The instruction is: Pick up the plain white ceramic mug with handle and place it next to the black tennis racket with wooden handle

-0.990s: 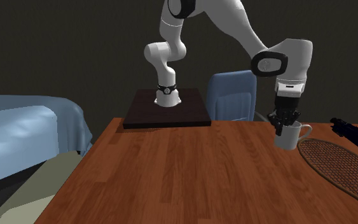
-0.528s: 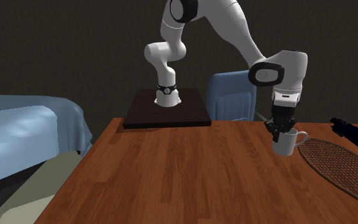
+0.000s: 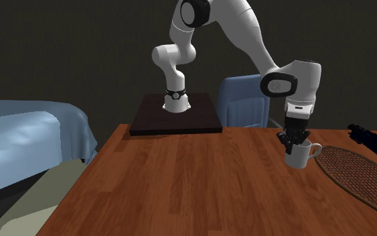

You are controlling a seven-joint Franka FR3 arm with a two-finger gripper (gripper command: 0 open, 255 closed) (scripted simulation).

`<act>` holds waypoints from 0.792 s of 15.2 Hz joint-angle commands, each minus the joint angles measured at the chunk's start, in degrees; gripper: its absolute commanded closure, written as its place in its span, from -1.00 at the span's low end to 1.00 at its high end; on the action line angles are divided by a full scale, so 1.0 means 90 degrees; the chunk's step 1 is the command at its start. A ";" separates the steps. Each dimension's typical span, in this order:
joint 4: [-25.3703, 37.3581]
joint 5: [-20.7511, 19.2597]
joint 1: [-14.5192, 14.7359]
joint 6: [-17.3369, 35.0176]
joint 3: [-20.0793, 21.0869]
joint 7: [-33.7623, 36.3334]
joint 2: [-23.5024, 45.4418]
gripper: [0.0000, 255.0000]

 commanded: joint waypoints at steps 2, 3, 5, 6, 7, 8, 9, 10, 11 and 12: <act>-0.0001 -0.0002 0.0001 0.0005 -0.0002 0.0002 0.0001 1.00; -0.0001 -0.0002 0.0001 0.0005 -0.0002 0.0002 0.0001 1.00; -0.0001 -0.0002 0.0001 0.0004 -0.0002 0.0002 0.0001 -1.00; -0.0001 -0.0002 0.0001 0.0004 -0.0002 0.0002 0.0001 -1.00; -0.0001 -0.0002 0.0001 0.0004 -0.0002 0.0002 0.0001 -1.00; -0.0001 -0.0002 0.0001 0.0004 -0.0002 0.0002 0.0001 -1.00; -0.0001 -0.0002 0.0001 0.0004 -0.0002 0.0002 0.0001 -1.00; -0.0082 0.0078 -0.0053 -0.0101 0.0076 -0.0047 -0.0186 -1.00; -0.0154 0.0162 -0.0107 -0.0210 0.0155 -0.0099 -0.0369 -1.00; -0.0217 0.0251 -0.0161 -0.0324 0.0233 -0.0153 -0.0550 -1.00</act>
